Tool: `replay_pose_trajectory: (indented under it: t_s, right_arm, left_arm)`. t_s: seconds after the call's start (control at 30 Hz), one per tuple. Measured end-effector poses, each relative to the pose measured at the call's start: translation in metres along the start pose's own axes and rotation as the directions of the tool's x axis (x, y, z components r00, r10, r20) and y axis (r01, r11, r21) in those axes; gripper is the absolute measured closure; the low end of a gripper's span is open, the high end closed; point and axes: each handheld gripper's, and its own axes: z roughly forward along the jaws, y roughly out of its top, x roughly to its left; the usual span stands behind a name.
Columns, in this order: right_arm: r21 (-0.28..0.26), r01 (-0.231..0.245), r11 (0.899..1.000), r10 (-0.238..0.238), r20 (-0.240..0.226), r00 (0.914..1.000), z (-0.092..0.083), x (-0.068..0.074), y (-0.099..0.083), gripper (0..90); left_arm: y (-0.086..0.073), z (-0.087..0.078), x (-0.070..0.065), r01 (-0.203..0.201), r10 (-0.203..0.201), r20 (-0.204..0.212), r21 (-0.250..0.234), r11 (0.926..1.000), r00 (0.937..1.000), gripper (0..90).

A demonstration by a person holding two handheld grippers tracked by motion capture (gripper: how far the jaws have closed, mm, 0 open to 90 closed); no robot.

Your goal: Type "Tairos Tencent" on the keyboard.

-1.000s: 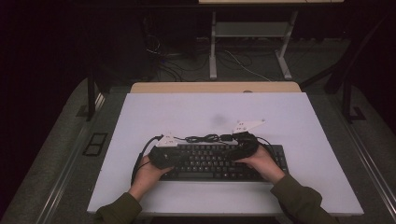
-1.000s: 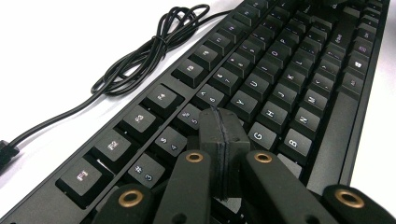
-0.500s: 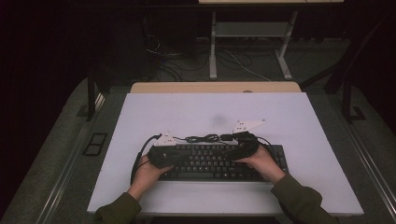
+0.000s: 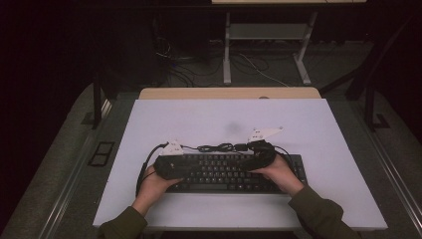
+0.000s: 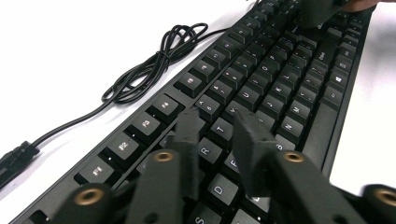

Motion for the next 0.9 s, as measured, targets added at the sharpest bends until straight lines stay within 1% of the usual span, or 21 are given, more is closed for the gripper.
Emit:
replay_pose_trajectory:
  t_s: [0.07,0.1,0.13,0.17,0.3,0.5,0.63,0.67,0.77,0.8,0.9]
  right_arm:
    - [0.001,-0.002,1.000,0.002,-0.006,1.0000,-0.0004,0.0000,0.0002,34.9]
    - [0.002,-0.004,1.000,0.004,-0.009,0.9999,-0.0006,0.0001,0.0003,37.2]
    - [0.001,-0.007,1.000,0.007,-0.013,0.9999,-0.0007,0.0002,0.0003,39.2]
    - [0.003,-0.007,1.000,0.007,-0.016,0.9998,-0.0007,0.0002,0.0004,40.8]
    - [0.012,-0.005,1.000,0.006,-0.022,0.9997,-0.0002,0.0012,0.0005,49.3]
    - [0.015,0.010,1.000,-0.009,-0.037,0.9993,0.0002,0.0041,0.0003,65.9]
    - [0.019,0.027,0.999,-0.026,-0.043,0.9987,-0.0002,0.0066,0.0008,77.3]
    - [0.021,0.029,0.999,-0.028,-0.050,0.9983,-0.0002,0.0070,0.0009,80.0]
    - [0.036,0.035,0.999,-0.033,-0.055,0.9979,0.0009,0.0084,0.0009,87.1]
    - [0.040,0.042,0.998,-0.039,-0.058,0.9975,0.0015,0.0086,0.0007,89.1]
    - [0.056,0.048,0.997,-0.044,-0.067,0.9968,0.0032,0.0098,0.0000,89.2]
  left_arm:
    - [-0.0006,-0.0014,-0.0002,0.002,-0.002,-0.007,0.002,1.0000,1.0000,63.0]
    - [-0.0010,-0.0024,0.0003,-0.003,0.003,-0.008,0.002,1.0000,1.0000,60.6]
    - [-0.0013,-0.0032,0.0001,0.004,-0.004,-0.010,-0.002,1.0000,0.9999,58.4]
    - [-0.0014,-0.0043,0.0007,0.000,0.000,-0.011,0.001,1.0000,0.9999,55.9]
    - [-0.0025,-0.0066,0.0020,0.010,-0.010,-0.007,-0.008,0.9999,0.9999,45.7]
    - [-0.0042,-0.0086,0.0030,0.010,-0.010,-0.006,-0.017,0.9998,0.9999,35.6]
    - [-0.0050,-0.0085,0.0029,0.011,-0.011,-0.021,-0.013,0.9998,0.9997,27.1]
    - [-0.0054,-0.0081,0.0026,0.014,-0.014,-0.023,-0.012,0.9998,0.9996,25.2]
    - [-0.0061,-0.0072,0.0023,0.018,-0.018,-0.026,-0.011,0.9998,0.9995,20.5]
    - [-0.0062,-0.0072,0.0023,0.017,-0.018,-0.025,-0.014,0.9998,0.9995,19.3]
    - [-0.0061,-0.0073,0.0020,0.015,-0.015,-0.025,-0.021,0.9997,0.9996,16.6]
